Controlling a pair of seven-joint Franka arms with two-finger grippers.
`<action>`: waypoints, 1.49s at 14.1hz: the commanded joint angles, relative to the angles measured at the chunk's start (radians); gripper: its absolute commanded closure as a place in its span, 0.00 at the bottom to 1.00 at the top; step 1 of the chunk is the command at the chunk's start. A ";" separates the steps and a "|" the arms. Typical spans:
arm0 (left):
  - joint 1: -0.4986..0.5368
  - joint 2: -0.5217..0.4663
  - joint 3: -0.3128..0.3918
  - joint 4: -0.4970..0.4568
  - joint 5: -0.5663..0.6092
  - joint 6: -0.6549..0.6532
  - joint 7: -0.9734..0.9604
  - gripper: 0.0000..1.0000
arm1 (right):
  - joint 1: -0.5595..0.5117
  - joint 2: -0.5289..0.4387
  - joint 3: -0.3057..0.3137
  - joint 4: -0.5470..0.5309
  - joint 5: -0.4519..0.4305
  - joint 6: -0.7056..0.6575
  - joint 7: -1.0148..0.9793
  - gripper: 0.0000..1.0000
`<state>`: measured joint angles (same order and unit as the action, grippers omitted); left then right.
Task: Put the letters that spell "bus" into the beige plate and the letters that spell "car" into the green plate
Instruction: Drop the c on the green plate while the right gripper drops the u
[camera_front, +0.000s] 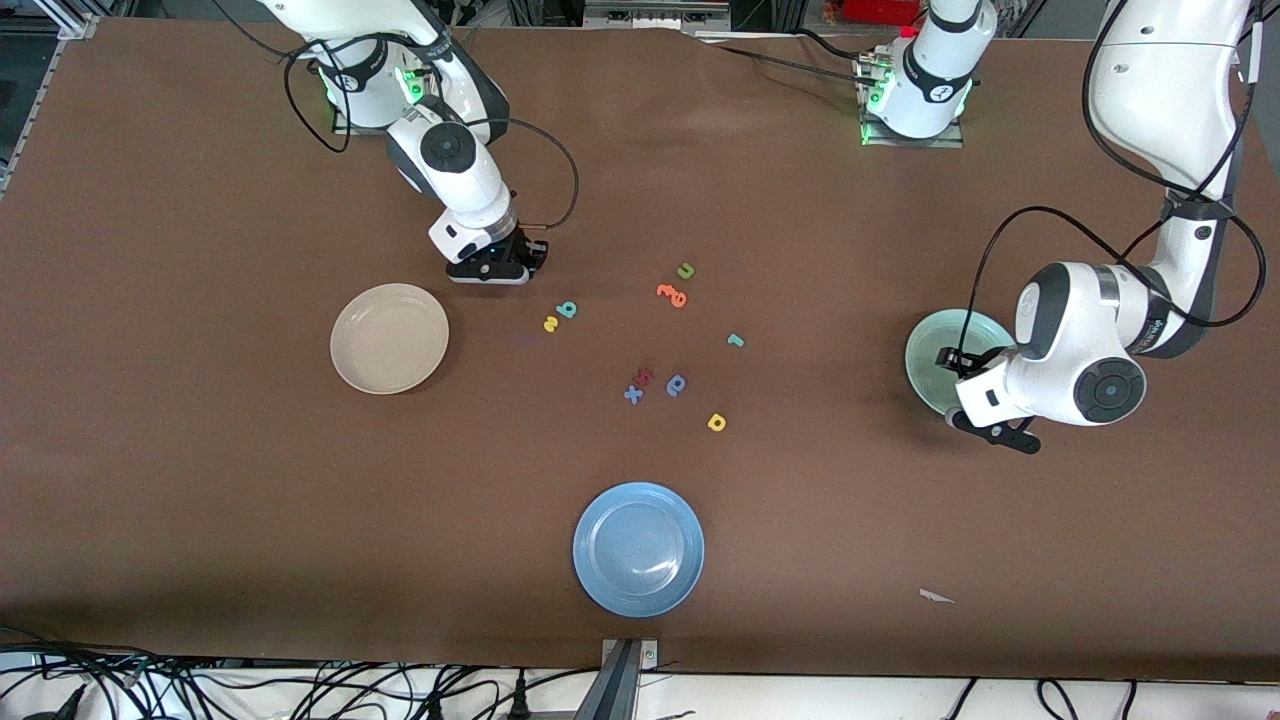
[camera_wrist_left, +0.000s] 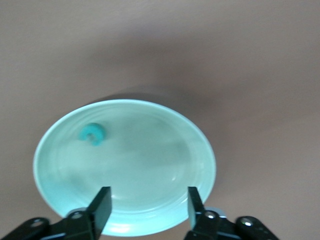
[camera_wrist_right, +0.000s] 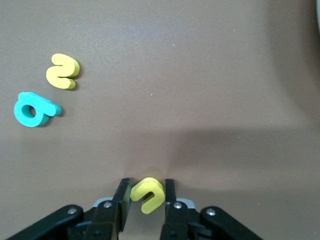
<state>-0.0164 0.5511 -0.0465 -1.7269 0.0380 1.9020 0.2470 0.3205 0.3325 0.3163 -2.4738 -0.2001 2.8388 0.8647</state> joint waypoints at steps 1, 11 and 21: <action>-0.020 0.000 -0.015 0.009 -0.116 0.006 -0.079 0.00 | -0.003 0.011 -0.006 -0.007 -0.030 0.004 0.017 1.00; -0.302 -0.011 -0.021 -0.065 -0.225 0.221 -0.648 0.00 | -0.154 -0.211 -0.010 0.062 -0.018 -0.334 -0.327 1.00; -0.503 -0.039 -0.019 -0.265 -0.224 0.628 -1.359 0.00 | -0.370 -0.106 -0.010 0.147 -0.013 -0.299 -0.647 0.78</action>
<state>-0.4810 0.5472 -0.0804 -1.9057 -0.1671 2.4260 -1.0196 -0.0473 0.1955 0.2977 -2.3430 -0.2158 2.5245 0.2167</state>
